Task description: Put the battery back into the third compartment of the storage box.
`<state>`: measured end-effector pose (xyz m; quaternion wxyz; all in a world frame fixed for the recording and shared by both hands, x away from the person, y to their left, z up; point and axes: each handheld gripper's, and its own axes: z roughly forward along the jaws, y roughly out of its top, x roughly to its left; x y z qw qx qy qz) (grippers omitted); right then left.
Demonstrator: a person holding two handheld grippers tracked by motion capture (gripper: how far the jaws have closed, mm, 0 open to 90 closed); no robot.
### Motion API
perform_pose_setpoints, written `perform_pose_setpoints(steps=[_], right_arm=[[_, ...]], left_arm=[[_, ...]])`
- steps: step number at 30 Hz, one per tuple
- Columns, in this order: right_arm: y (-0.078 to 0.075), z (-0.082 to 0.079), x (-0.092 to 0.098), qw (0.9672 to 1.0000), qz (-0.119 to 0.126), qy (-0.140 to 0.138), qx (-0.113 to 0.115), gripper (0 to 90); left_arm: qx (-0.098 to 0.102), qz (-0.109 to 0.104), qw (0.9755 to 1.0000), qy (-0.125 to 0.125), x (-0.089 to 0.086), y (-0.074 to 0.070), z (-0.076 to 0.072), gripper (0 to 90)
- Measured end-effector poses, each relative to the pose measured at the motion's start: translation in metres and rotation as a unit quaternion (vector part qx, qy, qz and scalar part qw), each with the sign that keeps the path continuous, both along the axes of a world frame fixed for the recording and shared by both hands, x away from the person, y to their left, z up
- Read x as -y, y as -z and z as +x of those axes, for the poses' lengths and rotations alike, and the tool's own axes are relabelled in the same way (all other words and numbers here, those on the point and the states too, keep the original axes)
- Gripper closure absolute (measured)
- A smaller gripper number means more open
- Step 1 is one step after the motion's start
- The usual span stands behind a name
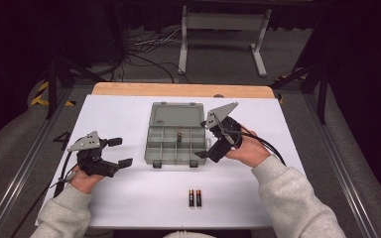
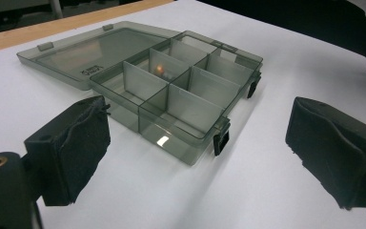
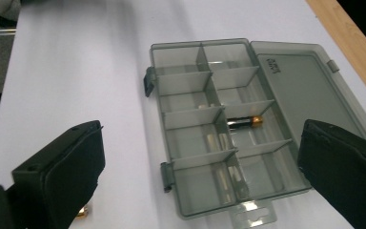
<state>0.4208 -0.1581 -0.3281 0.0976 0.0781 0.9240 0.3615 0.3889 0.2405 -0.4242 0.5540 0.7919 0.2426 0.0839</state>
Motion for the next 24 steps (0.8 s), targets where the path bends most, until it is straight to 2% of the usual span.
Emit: perform_pose_setpoints(steps=[20,24], right_arm=[[0.033,-0.041,0.0,0.9993,-0.015,-0.021,-0.028,2.3],[0.042,-0.047,-0.001,0.9988,-0.028,-0.025,-0.033,2.3]], left_arm=[[0.0,0.0,1.0,0.0,0.0,0.0,0.0,8.2],[0.0,-0.003,1.0,-0.001,0.0,0.001,0.0,8.2]])
